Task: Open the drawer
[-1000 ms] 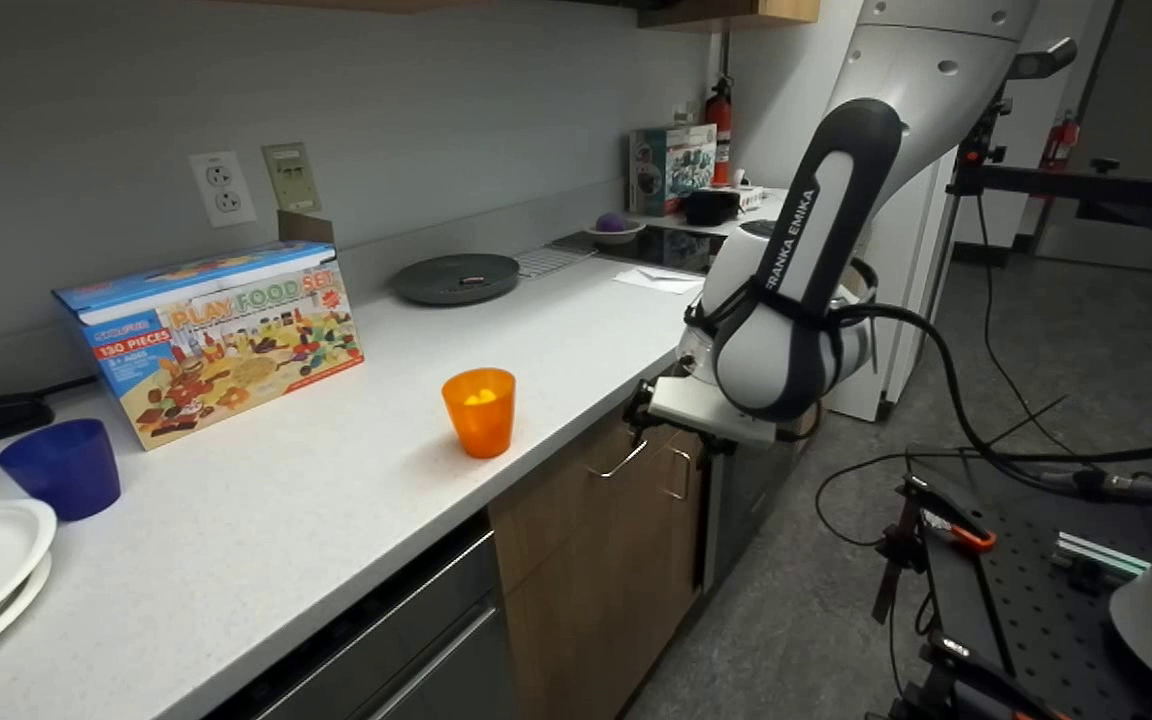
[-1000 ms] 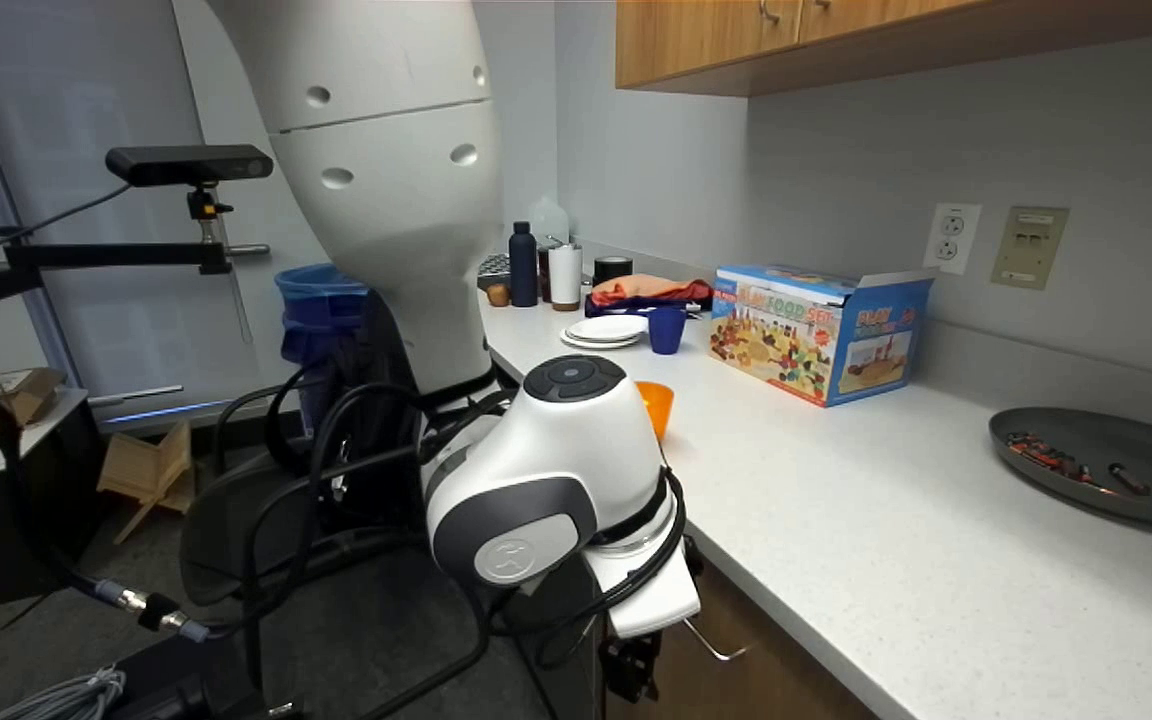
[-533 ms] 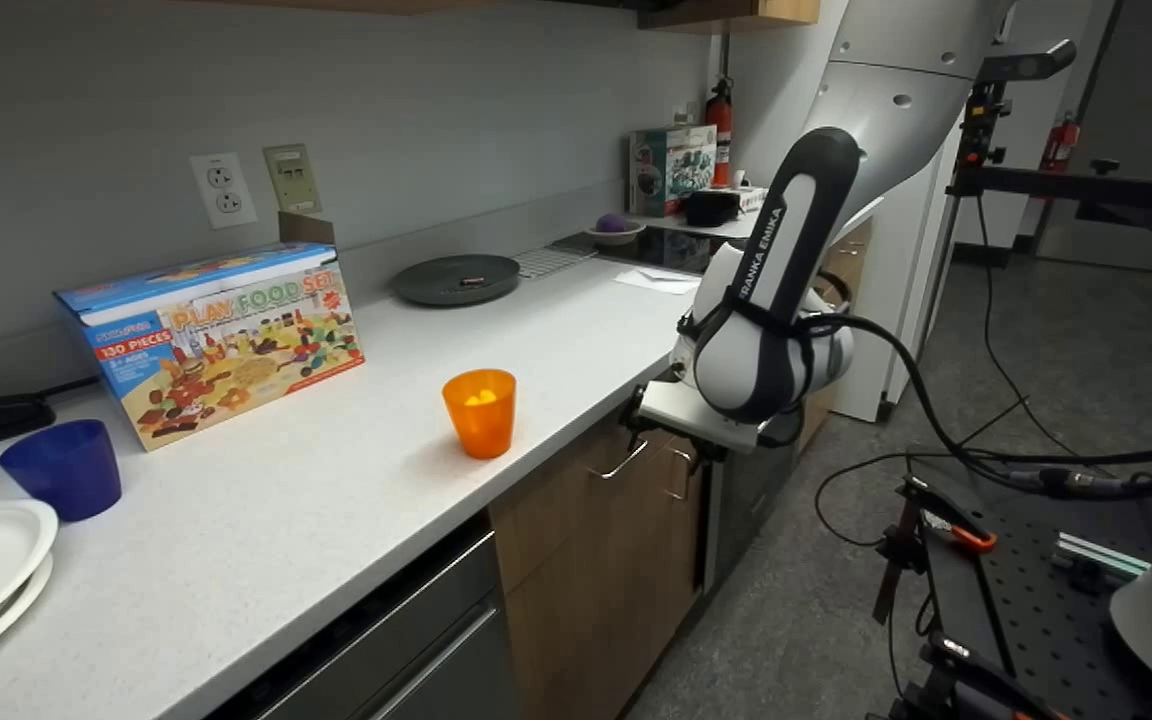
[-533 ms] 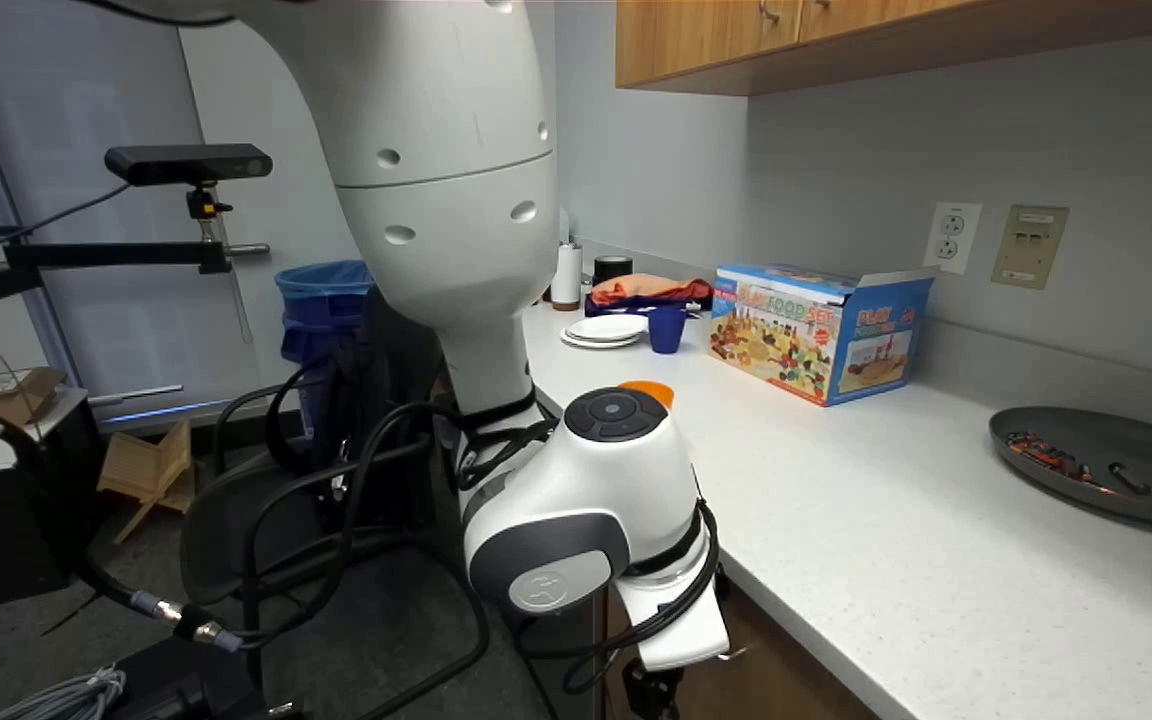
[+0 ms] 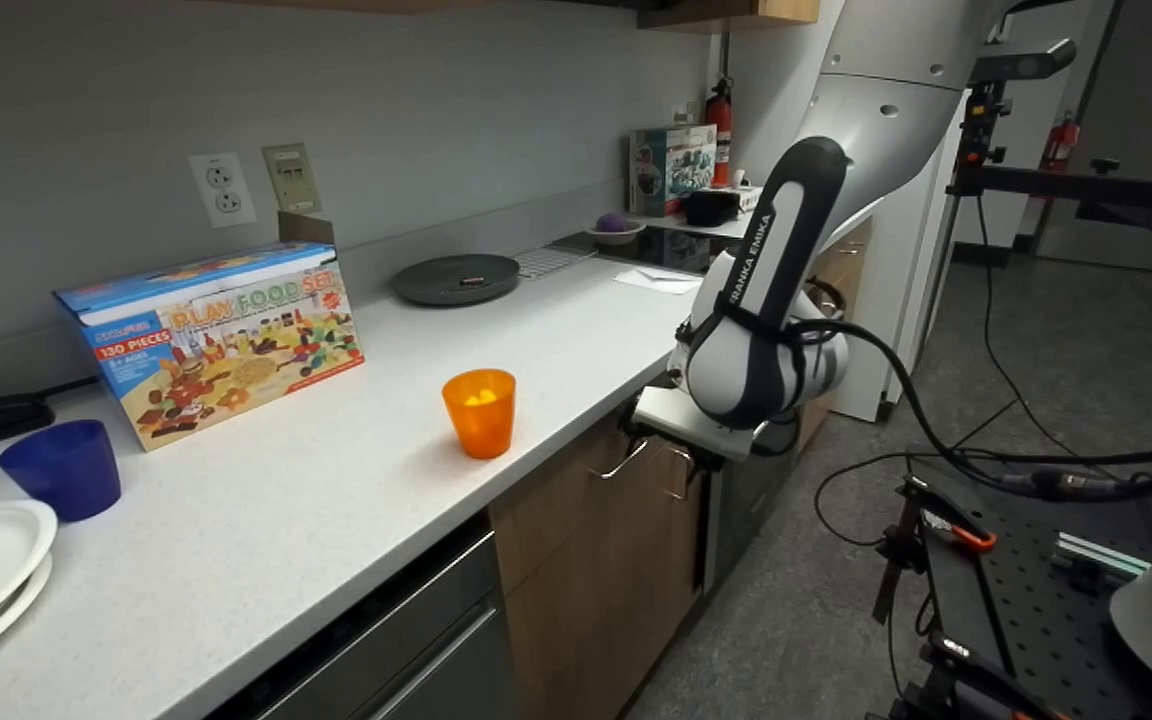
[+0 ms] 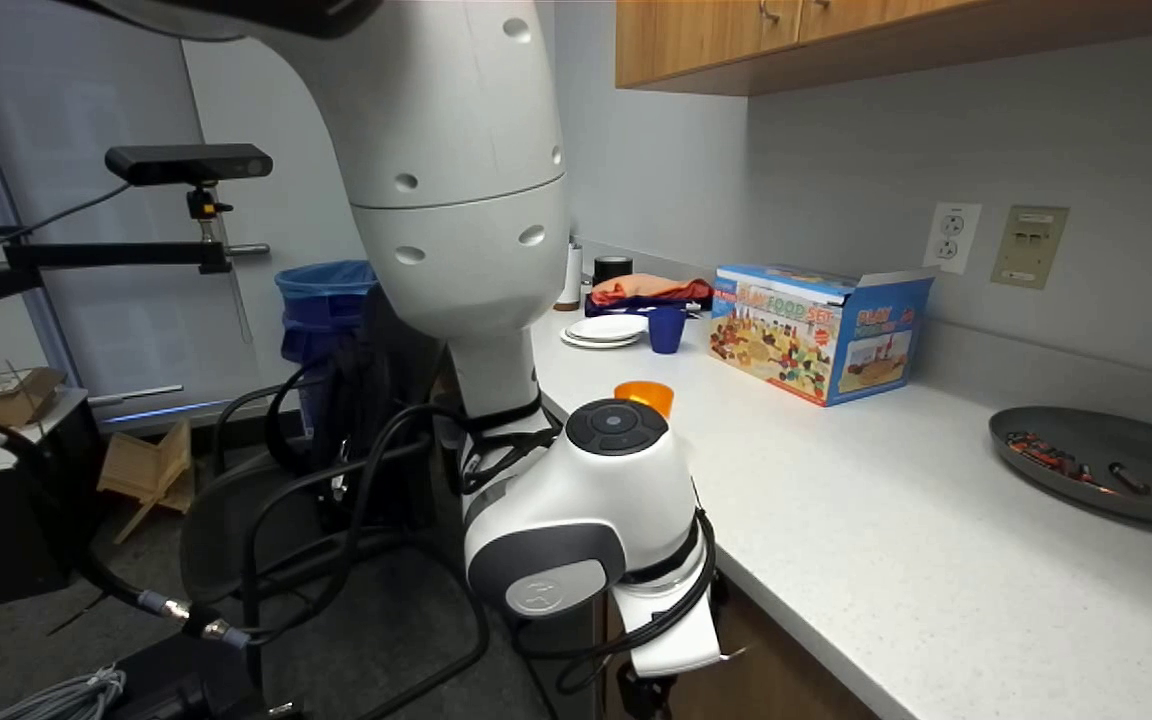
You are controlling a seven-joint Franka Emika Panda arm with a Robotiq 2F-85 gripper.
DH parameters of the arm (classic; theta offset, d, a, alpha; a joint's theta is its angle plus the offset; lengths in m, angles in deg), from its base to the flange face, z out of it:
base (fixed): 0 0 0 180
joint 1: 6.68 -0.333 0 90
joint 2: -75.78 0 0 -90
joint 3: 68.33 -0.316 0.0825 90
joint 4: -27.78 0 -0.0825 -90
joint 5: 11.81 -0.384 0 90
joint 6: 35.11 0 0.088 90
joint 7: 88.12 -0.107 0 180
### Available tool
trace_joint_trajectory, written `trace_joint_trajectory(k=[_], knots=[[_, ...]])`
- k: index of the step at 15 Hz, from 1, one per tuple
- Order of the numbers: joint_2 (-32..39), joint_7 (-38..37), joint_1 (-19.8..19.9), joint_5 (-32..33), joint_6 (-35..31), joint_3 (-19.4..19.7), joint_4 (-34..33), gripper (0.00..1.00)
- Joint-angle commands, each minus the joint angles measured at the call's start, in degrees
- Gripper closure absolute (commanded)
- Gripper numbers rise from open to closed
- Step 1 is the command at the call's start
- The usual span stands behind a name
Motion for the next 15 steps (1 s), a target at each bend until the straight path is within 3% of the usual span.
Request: trace_joint_trajectory(k=[1, 7, 15], knots=[[-0.2, 0.7, 3.4, -1.9, 1.8, -4.7, 1.6, 0.00], [-2.1, 1.0, 8.5, -1.6, 2.6, -8.8, 7.5, 0.00], [-9.7, -2.0, 12.2, 0.7, -3.0, -13.4, 19.2, 0.00]])
